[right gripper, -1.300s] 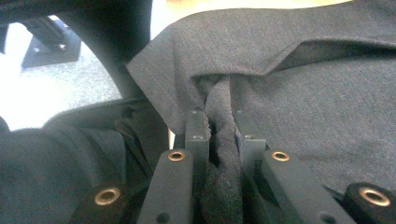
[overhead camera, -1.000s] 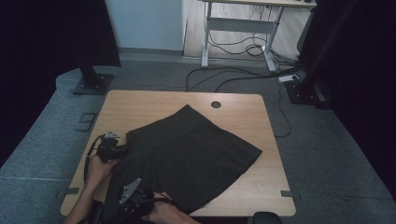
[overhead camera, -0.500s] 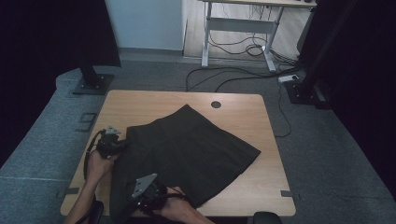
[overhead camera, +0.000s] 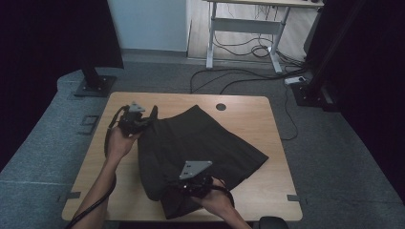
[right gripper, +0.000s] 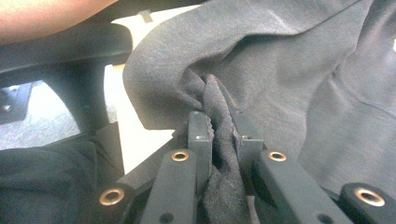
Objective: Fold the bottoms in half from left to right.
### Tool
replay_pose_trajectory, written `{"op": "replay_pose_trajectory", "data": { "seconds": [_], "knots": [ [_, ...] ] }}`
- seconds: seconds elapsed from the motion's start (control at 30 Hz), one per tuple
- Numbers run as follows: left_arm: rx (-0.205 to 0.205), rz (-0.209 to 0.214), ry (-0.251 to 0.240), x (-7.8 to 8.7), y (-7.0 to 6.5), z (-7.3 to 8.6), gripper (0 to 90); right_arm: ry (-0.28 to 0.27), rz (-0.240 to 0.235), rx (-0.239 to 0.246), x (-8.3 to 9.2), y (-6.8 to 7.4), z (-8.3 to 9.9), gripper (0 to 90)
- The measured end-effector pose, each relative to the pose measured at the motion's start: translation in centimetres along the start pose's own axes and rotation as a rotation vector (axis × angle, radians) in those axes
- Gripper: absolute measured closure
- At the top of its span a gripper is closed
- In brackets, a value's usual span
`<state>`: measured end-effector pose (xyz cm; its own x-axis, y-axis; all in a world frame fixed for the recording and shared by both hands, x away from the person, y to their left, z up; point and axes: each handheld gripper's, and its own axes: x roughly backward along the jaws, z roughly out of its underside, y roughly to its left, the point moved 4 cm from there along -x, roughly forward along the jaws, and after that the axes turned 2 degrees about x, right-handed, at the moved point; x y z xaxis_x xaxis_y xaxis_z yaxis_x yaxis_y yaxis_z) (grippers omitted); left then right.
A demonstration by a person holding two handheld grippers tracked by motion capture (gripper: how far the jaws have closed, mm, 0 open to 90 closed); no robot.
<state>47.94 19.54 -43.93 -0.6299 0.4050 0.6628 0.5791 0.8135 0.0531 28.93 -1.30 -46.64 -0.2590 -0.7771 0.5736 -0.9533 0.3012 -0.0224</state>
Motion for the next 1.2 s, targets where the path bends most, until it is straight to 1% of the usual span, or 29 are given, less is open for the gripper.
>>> {"op": "replay_pose_trajectory", "data": {
  "seconds": [0.03,0.2,0.33,0.47,0.57,0.73,0.8,0.87,1.0,1.17,1.2],
  "knots": [
    [-0.006,0.000,-0.002,-0.2,-0.3,-0.6,84.4,-0.012,0.013,-0.011,0.8,-0.3,0.1,81.3],
    [-0.019,0.020,-0.052,-1.4,-2.0,-4.2,85.2,-0.062,0.056,-0.048,3.6,-1.5,0.4,81.3],
    [-0.032,0.029,-0.090,-2.3,-3.0,-6.4,85.4,-0.089,0.096,-0.068,5.6,-2.6,0.7,81.3],
    [-0.029,0.041,-0.136,-3.4,-4.1,-8.4,85.4,-0.112,0.136,-0.098,7.3,-3.8,1.3,81.3],
    [-0.021,0.049,-0.164,-4.5,-4.9,-9.6,85.4,-0.120,0.166,-0.124,8.4,-4.9,2.0,81.3],
    [-0.024,0.047,-0.176,-6.6,-5.7,-10.6,85.3,-0.114,0.217,-0.162,9.7,-6.7,3.2,81.2],
    [-0.012,0.045,-0.185,-7.5,-5.9,-10.9,85.3,-0.112,0.234,-0.183,10.0,-7.5,3.7,81.2],
    [-0.003,0.046,-0.186,-8.6,-5.9,-11.0,85.2,-0.099,0.258,-0.193,10.2,-8.3,4.3,81.2],
    [0.033,0.055,-0.193,-11.1,-6.2,-11.3,85.0,-0.076,0.293,-0.215,10.0,-9.8,5.5,81.1],
    [0.043,0.060,-0.164,-15.0,-7.1,-11.3,84.9,-0.028,0.328,-0.243,9.3,-11.7,7.8,80.8],
    [0.045,0.058,-0.158,-15.7,-7.4,-11.3,84.8,-0.021,0.334,-0.260,9.2,-12.0,8.3,80.8]
  ]
}}
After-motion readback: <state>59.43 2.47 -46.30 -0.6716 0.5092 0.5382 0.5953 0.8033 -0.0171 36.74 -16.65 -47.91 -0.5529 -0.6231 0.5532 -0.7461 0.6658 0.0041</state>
